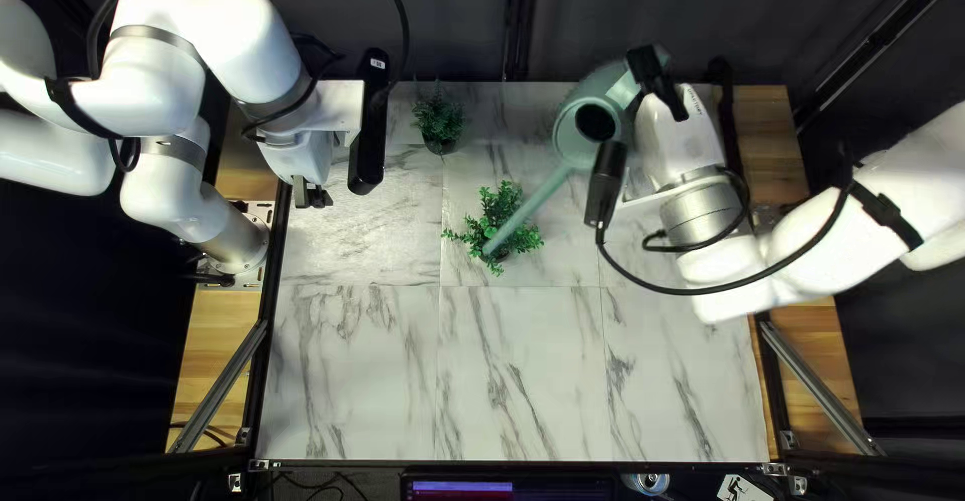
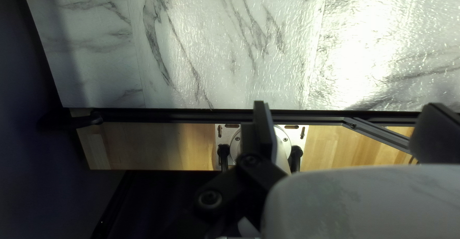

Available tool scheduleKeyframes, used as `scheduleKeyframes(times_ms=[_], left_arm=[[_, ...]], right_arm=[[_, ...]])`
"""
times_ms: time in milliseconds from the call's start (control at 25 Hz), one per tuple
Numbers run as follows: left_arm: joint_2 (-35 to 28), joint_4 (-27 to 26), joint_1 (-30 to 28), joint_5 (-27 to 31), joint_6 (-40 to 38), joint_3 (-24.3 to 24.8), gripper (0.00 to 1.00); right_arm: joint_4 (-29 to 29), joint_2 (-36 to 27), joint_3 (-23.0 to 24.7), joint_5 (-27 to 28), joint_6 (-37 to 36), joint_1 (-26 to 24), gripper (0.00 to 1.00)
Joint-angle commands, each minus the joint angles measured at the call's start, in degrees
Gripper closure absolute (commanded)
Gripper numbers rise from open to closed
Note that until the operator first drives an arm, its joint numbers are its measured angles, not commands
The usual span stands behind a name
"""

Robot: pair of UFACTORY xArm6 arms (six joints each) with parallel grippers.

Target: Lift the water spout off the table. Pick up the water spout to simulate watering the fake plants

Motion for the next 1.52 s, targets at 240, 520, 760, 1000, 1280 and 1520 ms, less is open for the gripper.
scheduleKeyframes(times_ms=[240, 520, 760, 1000, 1280, 1520], left_arm=[[0.0, 0.0, 0.0, 0.0, 0.0, 0.0, 0.00], [0.0, 0.0, 0.0, 0.0, 0.0, 0.0, 0.00], [0.0, 0.0, 0.0, 0.0, 0.0, 0.0, 0.00], [0.0, 0.0, 0.0, 0.0, 0.0, 0.0, 0.00], [0.0, 0.0, 0.0, 0.0, 0.0, 0.0, 0.00], [0.0, 0.0, 0.0, 0.0, 0.0, 0.0, 0.00]], right_arm=[[11.3, 0.6, -5.6, -7.3, 1.6, -2.5, 1.00], [14.6, 1.3, -6.1, -16.2, 0.1, -8.2, 1.00], [14.6, 1.3, -6.1, -16.2, 0.1, -8.2, 1.00], [14.6, 1.3, -6.1, -16.2, 0.1, -8.2, 1.00], [12.7, -0.2, -9.5, -12.1, 5.0, -15.4, 1.00], [20.2, 4.7, -14.4, -3.3, 17.2, -19.6, 1.00]])
